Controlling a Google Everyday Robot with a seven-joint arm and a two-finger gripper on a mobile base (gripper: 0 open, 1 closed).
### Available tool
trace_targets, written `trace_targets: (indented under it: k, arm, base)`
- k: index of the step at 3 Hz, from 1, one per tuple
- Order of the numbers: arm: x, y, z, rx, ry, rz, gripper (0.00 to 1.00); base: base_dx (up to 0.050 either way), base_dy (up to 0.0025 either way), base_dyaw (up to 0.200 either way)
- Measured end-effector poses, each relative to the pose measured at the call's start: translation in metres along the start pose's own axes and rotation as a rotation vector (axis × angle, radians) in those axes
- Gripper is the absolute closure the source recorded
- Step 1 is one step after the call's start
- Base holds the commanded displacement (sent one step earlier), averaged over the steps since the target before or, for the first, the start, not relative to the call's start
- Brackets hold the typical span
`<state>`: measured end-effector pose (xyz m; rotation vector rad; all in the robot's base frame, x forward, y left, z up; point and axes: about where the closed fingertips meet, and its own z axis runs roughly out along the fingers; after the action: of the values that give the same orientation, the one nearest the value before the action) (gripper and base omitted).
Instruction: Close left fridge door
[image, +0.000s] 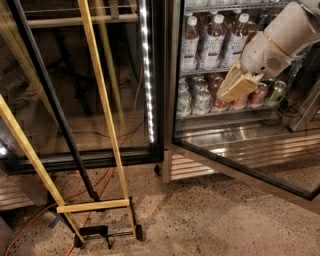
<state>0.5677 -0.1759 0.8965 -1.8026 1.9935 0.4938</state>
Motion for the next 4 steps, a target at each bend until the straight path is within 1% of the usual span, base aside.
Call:
trace_targets:
  k: [4]
  arm:
    - [0.0,0.0,0.0,0.0,0.0,0.0,1.0]
  base:
    - [0.049,0.00002,0.0]
